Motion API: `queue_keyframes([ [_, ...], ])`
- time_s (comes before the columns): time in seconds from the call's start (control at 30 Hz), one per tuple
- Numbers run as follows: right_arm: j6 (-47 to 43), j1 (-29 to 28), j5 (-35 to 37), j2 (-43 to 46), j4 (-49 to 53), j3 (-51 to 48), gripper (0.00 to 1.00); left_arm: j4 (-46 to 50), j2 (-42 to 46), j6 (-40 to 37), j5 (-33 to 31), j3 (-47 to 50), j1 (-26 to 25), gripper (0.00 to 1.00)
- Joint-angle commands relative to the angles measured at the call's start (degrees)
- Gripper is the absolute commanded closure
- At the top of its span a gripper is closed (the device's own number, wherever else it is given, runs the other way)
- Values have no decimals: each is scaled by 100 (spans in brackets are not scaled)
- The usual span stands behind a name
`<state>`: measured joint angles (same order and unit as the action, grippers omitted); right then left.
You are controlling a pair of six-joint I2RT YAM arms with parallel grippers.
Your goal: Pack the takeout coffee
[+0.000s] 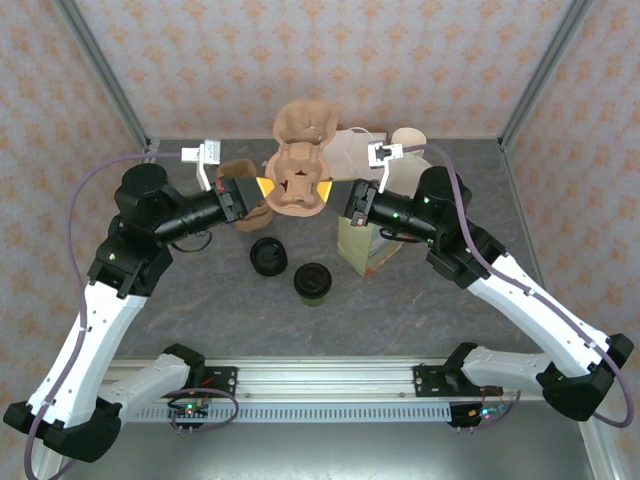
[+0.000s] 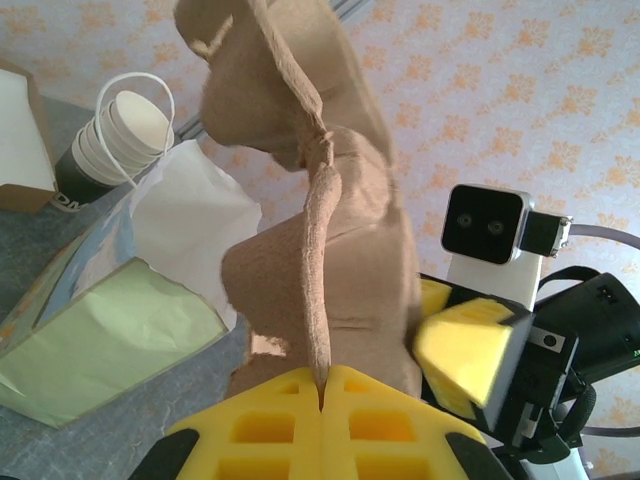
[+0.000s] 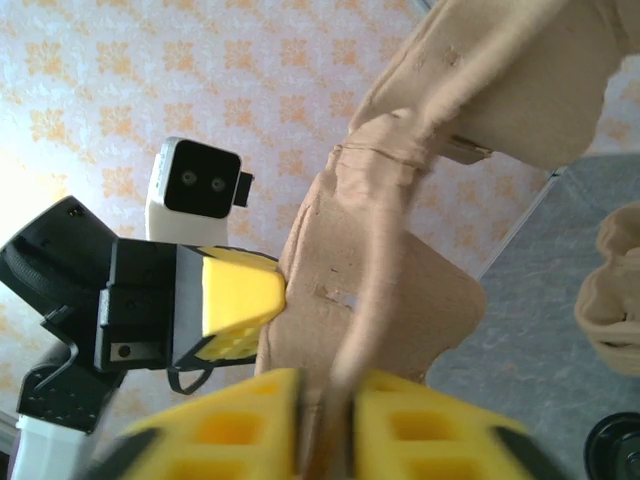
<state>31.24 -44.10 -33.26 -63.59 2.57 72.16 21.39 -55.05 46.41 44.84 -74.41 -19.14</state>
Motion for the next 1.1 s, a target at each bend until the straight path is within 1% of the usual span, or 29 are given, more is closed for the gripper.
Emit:
queue_keyframes([
  [0.0,-111,-38,-79,22,-131,236,99,-180,-39,-202,141,-72,-60,94],
  [0.03,-124,-33,-16,31,-48,250,100,-150,-41,-279,114,-86,-64,90],
  [0.07,-157,-30,117,53,90,268,100,-55,-41,-420,68,-135,-73,83],
  [0.17,-351,-29,271,100,547,366,100,565,-74,-1165,-126,-503,-73,48],
  [0.2,-402,-29,365,117,750,427,100,890,-97,-1466,-325,-707,-72,40],
  [0.33,-603,-20,593,141,1761,746,100,1730,-257,-2664,-832,-1521,-90,24],
  [0.47,-714,4,613,20,2865,1210,100,2061,-536,-3751,-1006,-2123,-212,19],
  [0.57,-811,24,523,-102,3657,1539,100,2681,-935,-4707,-1251,-2738,-568,19],
  [0.63,-812,24,484,-110,3930,1622,100,3078,-1175,-5334,-1362,-3086,-847,19],
  [0.7,-791,33,361,-76,4045,1609,100,3335,-1369,-5779,-1379,-3305,-1056,19],
  [0.83,-817,33,124,-39,4273,1556,100,3505,-1649,-6320,-1205,-3390,-1220,20],
  [1.07,-891,33,-238,-66,4462,1504,100,3990,-2142,-6974,-1074,-3378,-1476,26],
])
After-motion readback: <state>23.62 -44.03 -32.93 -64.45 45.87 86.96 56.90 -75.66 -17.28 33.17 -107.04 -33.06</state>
